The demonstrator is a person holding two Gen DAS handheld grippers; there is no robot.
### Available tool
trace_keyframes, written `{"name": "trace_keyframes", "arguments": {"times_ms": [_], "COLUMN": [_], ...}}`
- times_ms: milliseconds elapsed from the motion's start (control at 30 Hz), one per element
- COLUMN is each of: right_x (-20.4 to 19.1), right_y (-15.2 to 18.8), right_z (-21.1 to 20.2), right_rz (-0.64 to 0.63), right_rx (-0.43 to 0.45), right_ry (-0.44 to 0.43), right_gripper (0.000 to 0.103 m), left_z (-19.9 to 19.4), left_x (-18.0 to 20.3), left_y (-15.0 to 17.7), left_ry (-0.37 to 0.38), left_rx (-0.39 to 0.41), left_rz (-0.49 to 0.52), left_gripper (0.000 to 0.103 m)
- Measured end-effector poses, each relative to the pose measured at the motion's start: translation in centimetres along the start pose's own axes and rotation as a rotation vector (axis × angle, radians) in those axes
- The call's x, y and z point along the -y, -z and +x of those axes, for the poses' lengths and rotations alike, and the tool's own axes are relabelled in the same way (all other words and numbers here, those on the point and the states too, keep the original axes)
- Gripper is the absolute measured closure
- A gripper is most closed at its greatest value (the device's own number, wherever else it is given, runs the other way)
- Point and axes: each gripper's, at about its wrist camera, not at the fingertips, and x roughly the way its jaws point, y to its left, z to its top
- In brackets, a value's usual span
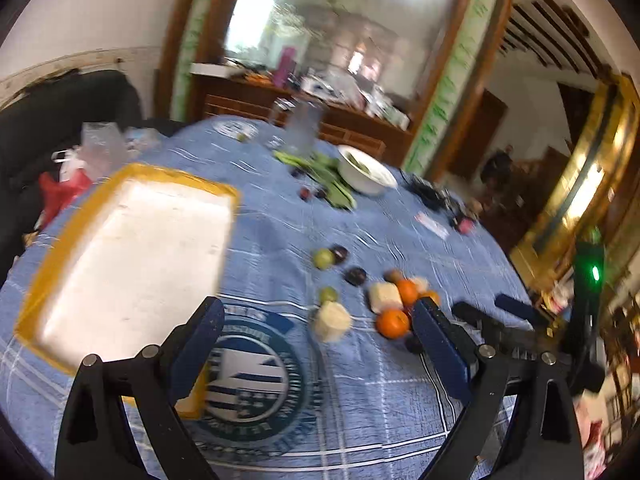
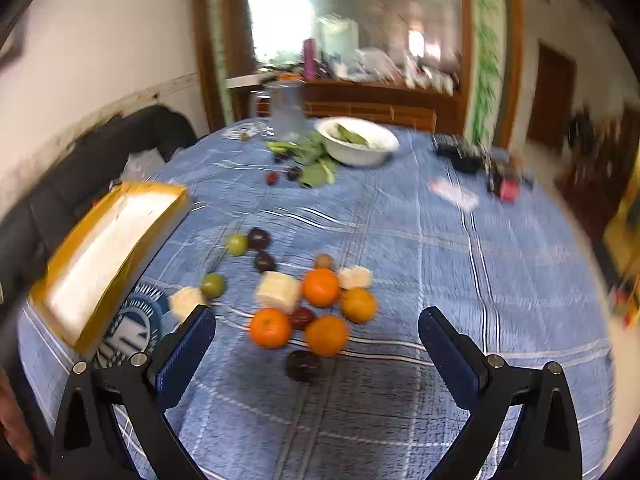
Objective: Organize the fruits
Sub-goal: 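Move both tools over the fruit cluster, then grasp the beige round bun with the left tool while the right tool grasps a tangerine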
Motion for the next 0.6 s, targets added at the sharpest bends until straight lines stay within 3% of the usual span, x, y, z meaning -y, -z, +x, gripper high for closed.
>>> {"name": "trace_keyframes", "arguments": {"times_ms": [33,67,100,167,233,333,533,567,600], "right_x": [0.7,1.3,1.8,2.6,3.4,4.1,4.7,4.6,4.6], "right_y": [-0.1,-0.2,-0.2,0.0,0.1,0.0,0.0,0.1,0.2], "right_z": [0.7,1.3,1.9,2.7,3.5,4.8,6.6,6.8,7.1], "right_rz": [0.027,0.056,0.085,0.143,0.187,0.238,0.260,0.258,0.253], "right_rx": [-0.019,-0.038,-0.050,-0.051,-0.052,-0.070,-0.106,-0.112,-0.118], "right_ry": [-0.027,-0.056,-0.081,-0.121,-0.149,-0.189,-0.185,-0.184,-0.178], "right_gripper": [0.025,0.034,0.045,0.045,0.045,0.045,0.045,0.045,0.045], "left_z": [0.6,1.5,2.2,3.9,5.7,7.5,10.8,11.1,11.3], "left_x": [0.5,0.9,1.1,1.4,1.4,1.4,1.4,1.3,1.3], "left_y": [0.0,0.0,0.0,0.0,0.3,1.0,2.1,2.2,2.2], "left_ry": [-0.009,-0.023,-0.024,-0.011,-0.034,-0.011,0.002,0.005,0.010], "left_rx": [-0.005,-0.022,-0.042,-0.084,-0.120,-0.149,-0.220,-0.233,-0.235], "left_rz": [0.018,0.032,0.040,0.056,0.068,0.083,0.092,0.089,0.083], "left_gripper": [0.008,0.014,0.027,0.035,0.035,0.035,0.035,0.038,0.052]}}
